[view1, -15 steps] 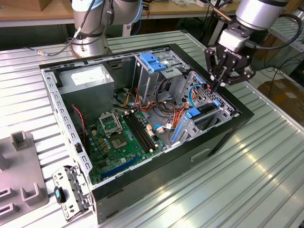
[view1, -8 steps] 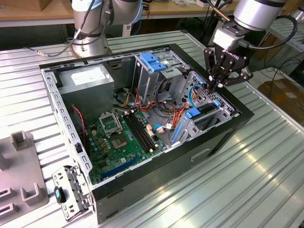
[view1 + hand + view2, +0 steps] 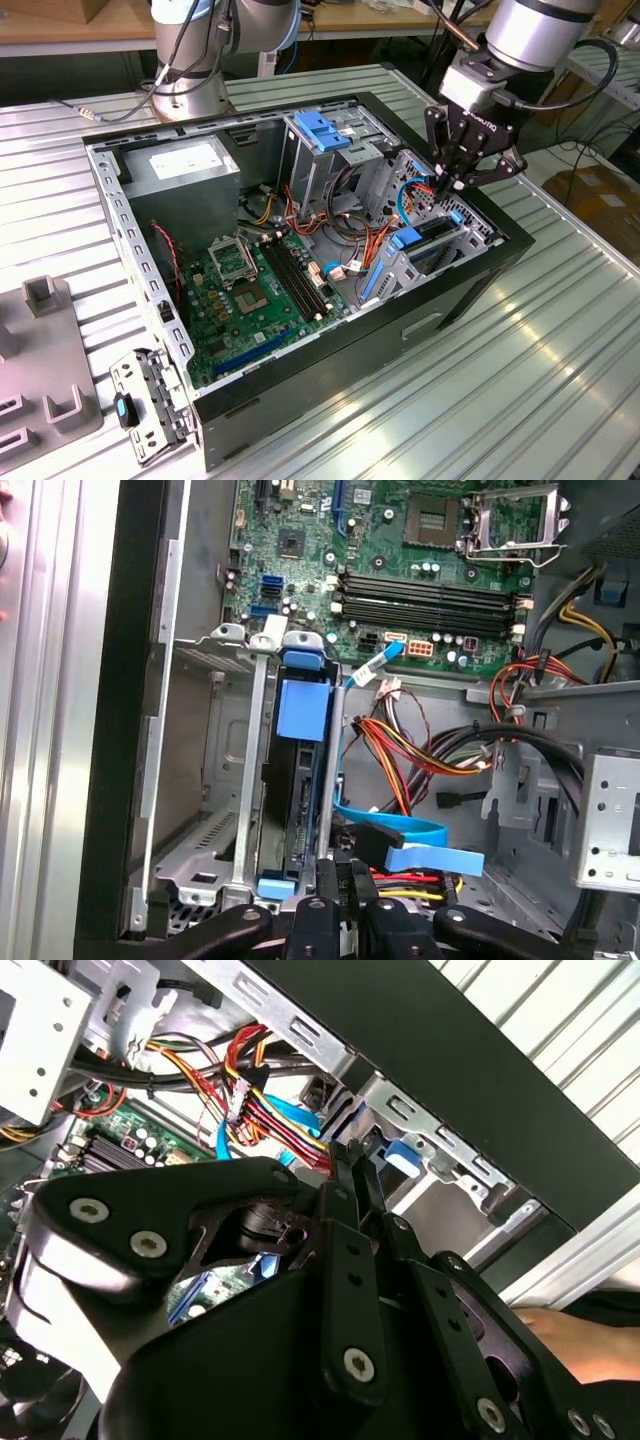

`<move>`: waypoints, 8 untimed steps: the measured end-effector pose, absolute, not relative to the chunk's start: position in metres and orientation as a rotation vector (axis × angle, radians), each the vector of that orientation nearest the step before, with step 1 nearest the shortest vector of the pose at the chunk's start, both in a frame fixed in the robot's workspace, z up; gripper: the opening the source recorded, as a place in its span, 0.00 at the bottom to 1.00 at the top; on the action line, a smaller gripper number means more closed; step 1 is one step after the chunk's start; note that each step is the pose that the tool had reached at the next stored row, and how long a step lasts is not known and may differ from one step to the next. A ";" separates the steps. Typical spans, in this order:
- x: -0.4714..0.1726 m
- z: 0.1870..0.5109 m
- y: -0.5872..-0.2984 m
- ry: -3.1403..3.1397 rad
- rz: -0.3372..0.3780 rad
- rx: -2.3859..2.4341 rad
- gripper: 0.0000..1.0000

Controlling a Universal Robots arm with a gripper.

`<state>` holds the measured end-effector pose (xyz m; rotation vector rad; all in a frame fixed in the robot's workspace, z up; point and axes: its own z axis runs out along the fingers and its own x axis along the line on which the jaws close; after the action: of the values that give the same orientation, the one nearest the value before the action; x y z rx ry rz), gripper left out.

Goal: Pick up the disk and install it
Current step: 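Insert the first disk wire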

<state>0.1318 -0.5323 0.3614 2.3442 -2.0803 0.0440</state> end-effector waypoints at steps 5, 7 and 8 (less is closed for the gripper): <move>0.127 0.359 -0.537 -2.088 0.042 2.352 0.17; 0.127 0.358 -0.537 -2.096 0.042 2.344 0.17; 0.127 0.357 -0.537 -2.102 0.042 2.339 0.17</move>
<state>0.1270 -0.5368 0.3567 2.3393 -2.1017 0.0421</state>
